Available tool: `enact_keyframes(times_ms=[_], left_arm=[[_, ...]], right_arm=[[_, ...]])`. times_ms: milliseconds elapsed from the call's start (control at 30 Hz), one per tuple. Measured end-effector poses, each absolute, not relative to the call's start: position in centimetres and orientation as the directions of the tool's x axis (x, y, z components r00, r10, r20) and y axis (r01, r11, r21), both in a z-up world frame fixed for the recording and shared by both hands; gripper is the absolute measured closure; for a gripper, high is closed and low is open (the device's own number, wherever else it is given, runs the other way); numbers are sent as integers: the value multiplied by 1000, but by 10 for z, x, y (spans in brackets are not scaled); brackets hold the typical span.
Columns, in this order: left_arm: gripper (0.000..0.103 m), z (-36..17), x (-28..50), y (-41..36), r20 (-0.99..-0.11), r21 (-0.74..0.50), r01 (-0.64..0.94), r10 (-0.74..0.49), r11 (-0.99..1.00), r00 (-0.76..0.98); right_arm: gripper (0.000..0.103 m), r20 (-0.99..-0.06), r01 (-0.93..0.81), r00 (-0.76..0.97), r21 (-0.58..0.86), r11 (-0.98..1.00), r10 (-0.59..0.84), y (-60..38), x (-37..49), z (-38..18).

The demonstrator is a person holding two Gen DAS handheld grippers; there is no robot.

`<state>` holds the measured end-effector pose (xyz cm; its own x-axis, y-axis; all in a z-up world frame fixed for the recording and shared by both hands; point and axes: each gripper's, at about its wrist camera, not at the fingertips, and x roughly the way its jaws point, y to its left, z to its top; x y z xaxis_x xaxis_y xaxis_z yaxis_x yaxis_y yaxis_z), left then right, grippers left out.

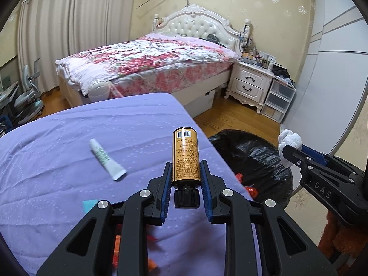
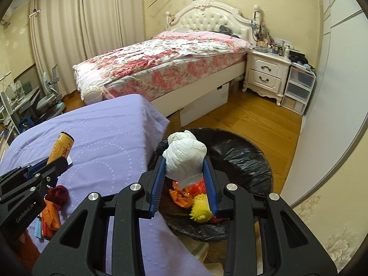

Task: Collect trash
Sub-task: 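Carry the tissue and gold can toward the black bin, lowering the tissue inside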

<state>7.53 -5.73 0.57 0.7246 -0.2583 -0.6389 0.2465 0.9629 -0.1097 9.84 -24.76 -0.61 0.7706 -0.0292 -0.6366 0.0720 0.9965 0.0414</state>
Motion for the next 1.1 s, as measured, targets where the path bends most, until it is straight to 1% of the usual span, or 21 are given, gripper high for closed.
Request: enact_keyframes(times_ms=[467, 1100], left_arm=[[78, -4, 101, -114, -636, -71, 319, -290, 945, 716], [78, -38, 140, -153, -706, -35, 340, -264, 940, 657]], right_arm=[[71, -651, 154, 755, 63, 986, -76, -285, 109, -20], [71, -699, 236, 706, 79, 969, -115, -310, 133, -48]])
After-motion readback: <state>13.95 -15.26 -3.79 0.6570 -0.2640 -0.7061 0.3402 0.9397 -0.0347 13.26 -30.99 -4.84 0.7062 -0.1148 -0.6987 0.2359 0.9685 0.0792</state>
